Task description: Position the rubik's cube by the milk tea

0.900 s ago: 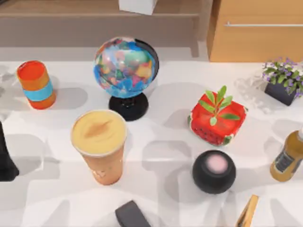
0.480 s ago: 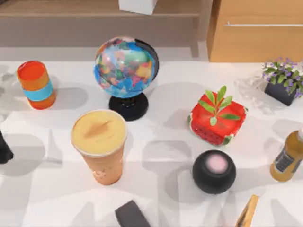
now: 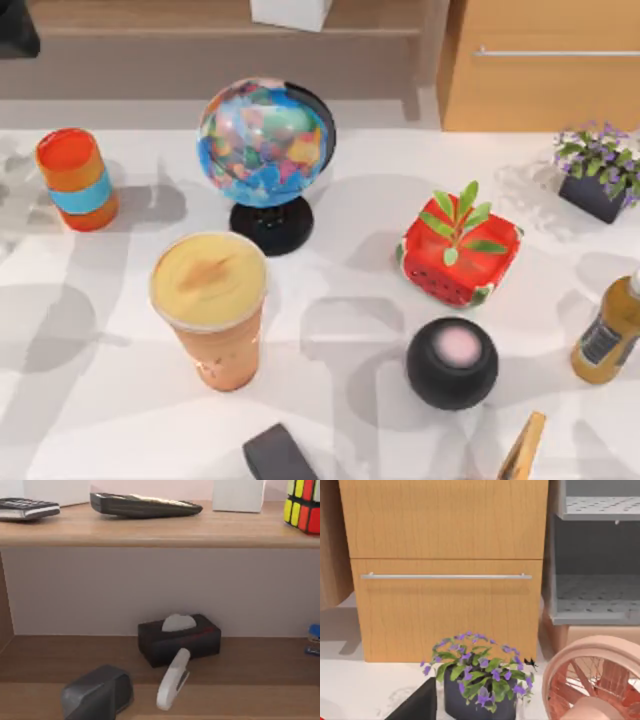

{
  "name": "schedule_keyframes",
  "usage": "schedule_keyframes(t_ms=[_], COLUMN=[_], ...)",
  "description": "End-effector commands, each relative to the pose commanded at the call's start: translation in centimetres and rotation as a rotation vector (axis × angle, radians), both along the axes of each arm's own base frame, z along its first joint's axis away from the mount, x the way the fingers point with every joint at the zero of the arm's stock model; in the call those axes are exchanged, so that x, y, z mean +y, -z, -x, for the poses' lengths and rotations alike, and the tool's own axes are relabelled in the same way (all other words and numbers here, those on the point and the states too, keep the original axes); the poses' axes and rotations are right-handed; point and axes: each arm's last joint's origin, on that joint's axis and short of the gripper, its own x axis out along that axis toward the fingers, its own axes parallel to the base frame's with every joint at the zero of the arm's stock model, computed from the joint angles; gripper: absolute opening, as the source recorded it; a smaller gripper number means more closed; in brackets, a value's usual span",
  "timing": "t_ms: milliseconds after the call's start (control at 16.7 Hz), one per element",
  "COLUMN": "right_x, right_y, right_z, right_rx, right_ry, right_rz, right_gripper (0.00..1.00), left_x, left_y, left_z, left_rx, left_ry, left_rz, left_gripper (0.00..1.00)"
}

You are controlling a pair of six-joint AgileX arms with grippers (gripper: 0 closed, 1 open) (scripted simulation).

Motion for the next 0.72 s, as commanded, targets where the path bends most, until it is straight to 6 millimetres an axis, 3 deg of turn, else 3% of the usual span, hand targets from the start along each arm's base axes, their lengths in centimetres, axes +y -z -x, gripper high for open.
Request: schedule_keyframes(t_ms=[180, 420, 540, 720], right_x=[0.0, 0.0, 0.0, 0.0], right_y=[0.0, 0.0, 0.0, 0.0], right_z=[0.0, 0.0, 0.0, 0.0], right_rx=[0.0, 0.0, 0.0, 0.0], right_ry=[0.0, 0.0, 0.0, 0.0], right_rz=[0.0, 0.0, 0.0, 0.0], right_gripper=[1.0, 1.0, 1.0, 1.0], left_x=[-3.1, -8.0, -10.1, -12.0], left_y=[-3.1, -4.3, -4.1, -3.8], left_z=[-6.2, -13.5, -15.9, -17.7], left_rx=[0.013, 0.02, 0.02, 0.016], left_ry=[0.002, 0.004, 0.005, 0.006], left_rz=[-0.003, -0.007, -0.008, -0.007], left_gripper=[1.0, 1.0, 1.0, 1.0])
